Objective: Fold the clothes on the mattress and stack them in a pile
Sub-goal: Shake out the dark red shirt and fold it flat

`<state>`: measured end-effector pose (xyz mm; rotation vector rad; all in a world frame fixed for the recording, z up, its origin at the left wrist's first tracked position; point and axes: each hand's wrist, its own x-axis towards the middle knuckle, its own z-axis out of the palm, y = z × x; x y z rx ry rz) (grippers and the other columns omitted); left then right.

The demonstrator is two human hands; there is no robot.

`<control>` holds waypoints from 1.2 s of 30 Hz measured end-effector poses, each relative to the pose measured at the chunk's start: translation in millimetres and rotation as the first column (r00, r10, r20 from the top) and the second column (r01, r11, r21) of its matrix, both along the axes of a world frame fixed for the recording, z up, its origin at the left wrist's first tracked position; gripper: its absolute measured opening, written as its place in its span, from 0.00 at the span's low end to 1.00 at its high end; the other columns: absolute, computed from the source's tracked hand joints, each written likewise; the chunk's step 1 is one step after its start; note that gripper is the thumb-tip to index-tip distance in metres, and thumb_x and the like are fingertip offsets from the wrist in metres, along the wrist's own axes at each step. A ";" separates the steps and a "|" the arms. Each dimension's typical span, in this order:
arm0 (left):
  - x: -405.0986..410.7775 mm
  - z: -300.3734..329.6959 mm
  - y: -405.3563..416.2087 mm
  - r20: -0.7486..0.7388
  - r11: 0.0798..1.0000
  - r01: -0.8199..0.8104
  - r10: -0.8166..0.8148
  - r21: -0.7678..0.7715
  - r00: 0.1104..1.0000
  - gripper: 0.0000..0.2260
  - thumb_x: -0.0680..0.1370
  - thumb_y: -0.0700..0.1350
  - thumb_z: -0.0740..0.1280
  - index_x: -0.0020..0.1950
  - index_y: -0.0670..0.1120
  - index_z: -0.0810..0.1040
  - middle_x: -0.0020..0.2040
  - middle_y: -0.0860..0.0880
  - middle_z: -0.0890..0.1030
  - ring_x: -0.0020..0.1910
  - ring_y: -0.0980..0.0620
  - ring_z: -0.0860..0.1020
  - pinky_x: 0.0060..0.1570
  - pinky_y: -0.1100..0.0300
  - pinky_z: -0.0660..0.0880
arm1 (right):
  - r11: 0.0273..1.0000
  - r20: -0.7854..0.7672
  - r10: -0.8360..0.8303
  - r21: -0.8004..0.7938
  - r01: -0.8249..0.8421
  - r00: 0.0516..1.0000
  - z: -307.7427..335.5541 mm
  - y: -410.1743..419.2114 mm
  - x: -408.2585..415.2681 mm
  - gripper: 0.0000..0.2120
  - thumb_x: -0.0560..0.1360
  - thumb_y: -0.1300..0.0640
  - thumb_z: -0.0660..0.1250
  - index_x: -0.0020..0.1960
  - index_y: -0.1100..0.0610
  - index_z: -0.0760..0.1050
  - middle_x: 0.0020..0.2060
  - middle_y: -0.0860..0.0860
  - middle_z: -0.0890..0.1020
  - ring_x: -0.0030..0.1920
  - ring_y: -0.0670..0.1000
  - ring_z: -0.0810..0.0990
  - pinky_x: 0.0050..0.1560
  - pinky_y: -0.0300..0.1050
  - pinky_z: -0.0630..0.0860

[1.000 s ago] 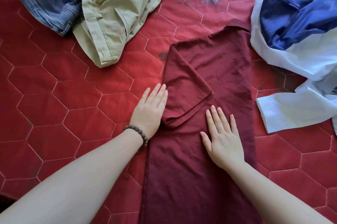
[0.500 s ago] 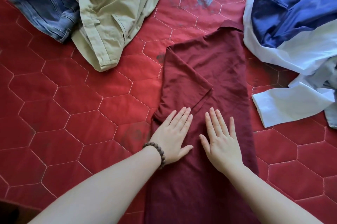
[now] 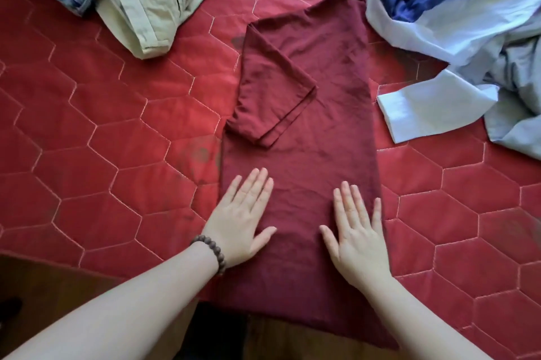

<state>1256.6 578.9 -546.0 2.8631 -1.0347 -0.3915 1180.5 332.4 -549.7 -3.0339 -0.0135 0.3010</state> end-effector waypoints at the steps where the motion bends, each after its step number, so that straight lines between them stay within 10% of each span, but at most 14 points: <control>1: -19.4 -3.0 -9.4 -0.013 0.998 0.062 -0.063 -0.022 0.998 0.36 0.77 0.62 0.56 0.78 0.41 0.54 0.79 0.41 0.53 0.78 0.45 0.49 0.74 0.44 0.53 | 0.995 0.014 0.090 0.029 -0.090 0.996 -2.2 14.4 -3.2 0.33 0.79 0.40 0.52 0.78 0.58 0.54 0.78 0.53 0.54 0.78 0.52 0.51 0.75 0.63 0.48; 11: -81.4 -10.6 50.1 0.058 0.996 0.023 -0.028 0.086 0.998 0.28 0.80 0.58 0.49 0.78 0.50 0.55 0.78 0.46 0.57 0.77 0.45 0.54 0.74 0.44 0.52 | 0.991 -0.070 0.086 -0.096 -0.093 0.994 -3.9 -66.0 -61.8 0.34 0.79 0.37 0.45 0.79 0.54 0.47 0.78 0.50 0.50 0.78 0.50 0.47 0.75 0.63 0.43; 20: -99.9 -6.3 103.2 0.094 0.996 0.089 -0.089 0.011 0.992 0.33 0.71 0.32 0.63 0.76 0.44 0.62 0.76 0.43 0.62 0.75 0.40 0.61 0.73 0.42 0.56 | 0.990 -0.121 0.142 0.019 -0.141 0.982 20.6 -126.0 -111.5 0.30 0.78 0.44 0.50 0.78 0.49 0.51 0.78 0.54 0.55 0.78 0.52 0.51 0.75 0.62 0.49; 26: -111.4 -2.0 89.5 -0.004 0.970 0.238 -0.238 -0.047 0.971 0.26 0.78 0.45 0.54 0.77 0.49 0.60 0.78 0.46 0.59 0.77 0.44 0.54 0.75 0.44 0.51 | 0.922 -0.130 0.386 0.037 -0.385 0.913 26.7 -96.4 -119.0 0.37 0.71 0.47 0.57 0.78 0.43 0.50 0.78 0.53 0.53 0.78 0.54 0.51 0.74 0.64 0.51; 33: -91.0 17.6 78.8 0.006 0.917 0.382 -0.384 -0.114 0.924 0.25 0.73 0.39 0.69 0.70 0.48 0.74 0.73 0.42 0.68 0.73 0.40 0.65 0.71 0.39 0.60 | 0.729 -0.084 0.685 0.104 -0.677 0.724 44.7 -60.6 -97.7 0.37 0.57 0.66 0.73 0.65 0.51 0.77 0.71 0.54 0.70 0.72 0.60 0.67 0.68 0.68 0.62; 36: -79.8 33.1 72.8 -0.196 0.934 0.217 -0.278 -0.283 0.940 0.17 0.73 0.34 0.68 0.61 0.45 0.81 0.66 0.44 0.76 0.70 0.45 0.69 0.72 0.46 0.61 | 0.761 -0.155 0.605 0.401 -0.510 0.781 68.4 -51.6 -79.6 0.28 0.58 0.74 0.70 0.56 0.56 0.83 0.57 0.52 0.83 0.61 0.54 0.79 0.70 0.56 0.64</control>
